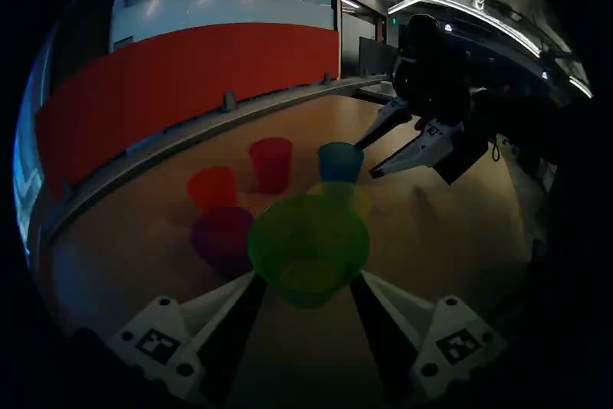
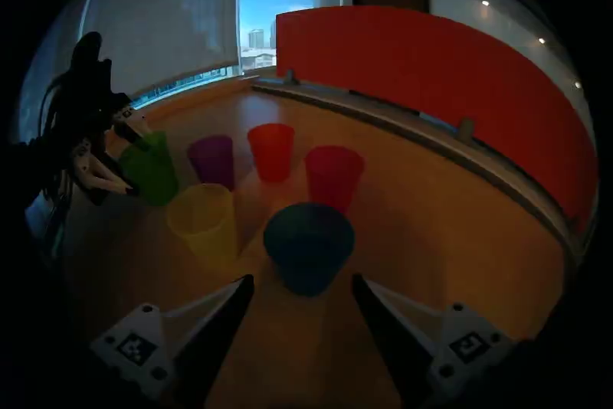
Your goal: Pour water
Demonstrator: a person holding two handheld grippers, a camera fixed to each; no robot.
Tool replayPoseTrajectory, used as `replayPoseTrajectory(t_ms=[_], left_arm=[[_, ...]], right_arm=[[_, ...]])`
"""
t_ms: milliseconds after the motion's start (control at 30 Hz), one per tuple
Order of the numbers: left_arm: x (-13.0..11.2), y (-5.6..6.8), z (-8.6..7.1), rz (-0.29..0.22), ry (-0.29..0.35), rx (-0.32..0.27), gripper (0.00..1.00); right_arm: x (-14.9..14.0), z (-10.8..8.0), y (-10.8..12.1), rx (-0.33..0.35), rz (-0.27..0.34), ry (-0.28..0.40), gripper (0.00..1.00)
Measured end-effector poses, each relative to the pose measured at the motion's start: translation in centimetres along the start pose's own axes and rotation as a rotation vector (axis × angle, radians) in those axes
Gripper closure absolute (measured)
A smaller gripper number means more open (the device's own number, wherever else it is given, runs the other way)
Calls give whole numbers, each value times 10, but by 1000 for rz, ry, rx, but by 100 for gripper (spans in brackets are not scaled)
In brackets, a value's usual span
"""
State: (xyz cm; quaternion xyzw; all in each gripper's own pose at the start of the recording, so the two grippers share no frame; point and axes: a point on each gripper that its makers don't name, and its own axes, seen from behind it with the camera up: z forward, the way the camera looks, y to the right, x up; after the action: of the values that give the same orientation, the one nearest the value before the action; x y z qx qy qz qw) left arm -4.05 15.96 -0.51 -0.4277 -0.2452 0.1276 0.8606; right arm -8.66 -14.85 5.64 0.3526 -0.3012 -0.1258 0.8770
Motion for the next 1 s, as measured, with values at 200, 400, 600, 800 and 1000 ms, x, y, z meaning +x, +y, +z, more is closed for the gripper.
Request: replayPoseTrajectory(t_ms=[200,400,600,800,1000], left_arm=[[4,-2,-5,-6,15,8,23],[5,-4,-8,-11,22,13,23],[8,-4,-12,-20,39,15,23],[15,-7,-15,-39,74,21,23],[20,-10,-17,-45,96,27,23]], right_arm=[[2,12,0,6,4,-6,1],[2,24,1,5,-2,-17,1],[2,33,1,7,6,-23,1],[3,37,3,4,18,-24,1],[3,38,4,1,17,-25,1]])
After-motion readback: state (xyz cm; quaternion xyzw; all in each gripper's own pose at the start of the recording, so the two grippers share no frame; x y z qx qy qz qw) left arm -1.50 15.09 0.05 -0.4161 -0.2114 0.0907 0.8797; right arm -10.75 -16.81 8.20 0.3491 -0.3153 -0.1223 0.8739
